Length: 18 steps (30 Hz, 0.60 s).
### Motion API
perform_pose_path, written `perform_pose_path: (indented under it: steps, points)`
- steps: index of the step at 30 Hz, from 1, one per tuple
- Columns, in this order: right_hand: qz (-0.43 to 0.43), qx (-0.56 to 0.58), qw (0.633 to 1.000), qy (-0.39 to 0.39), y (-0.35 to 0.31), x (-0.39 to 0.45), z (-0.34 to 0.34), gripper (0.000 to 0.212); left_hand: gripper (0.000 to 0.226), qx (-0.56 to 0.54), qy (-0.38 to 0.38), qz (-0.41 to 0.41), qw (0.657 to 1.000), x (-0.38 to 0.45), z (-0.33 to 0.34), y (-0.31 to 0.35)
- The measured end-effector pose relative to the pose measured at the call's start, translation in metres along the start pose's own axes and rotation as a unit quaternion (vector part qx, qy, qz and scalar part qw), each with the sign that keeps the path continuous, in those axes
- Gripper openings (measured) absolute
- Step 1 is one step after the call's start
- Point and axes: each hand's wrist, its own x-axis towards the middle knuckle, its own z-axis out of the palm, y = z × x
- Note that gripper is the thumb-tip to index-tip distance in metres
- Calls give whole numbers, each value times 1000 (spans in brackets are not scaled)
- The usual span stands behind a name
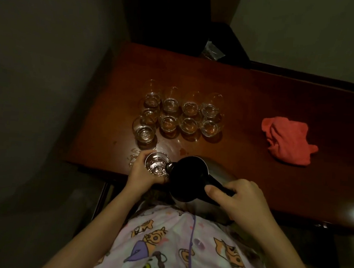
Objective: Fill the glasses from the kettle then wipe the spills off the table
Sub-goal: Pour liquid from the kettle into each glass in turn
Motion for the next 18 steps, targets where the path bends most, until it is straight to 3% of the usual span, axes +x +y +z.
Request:
perform_pose_path:
  steps: [18]
  points:
    - [-6,-8,1000,-4,4,1,0,59,83,-6,3,1,1000,2,2,-6]
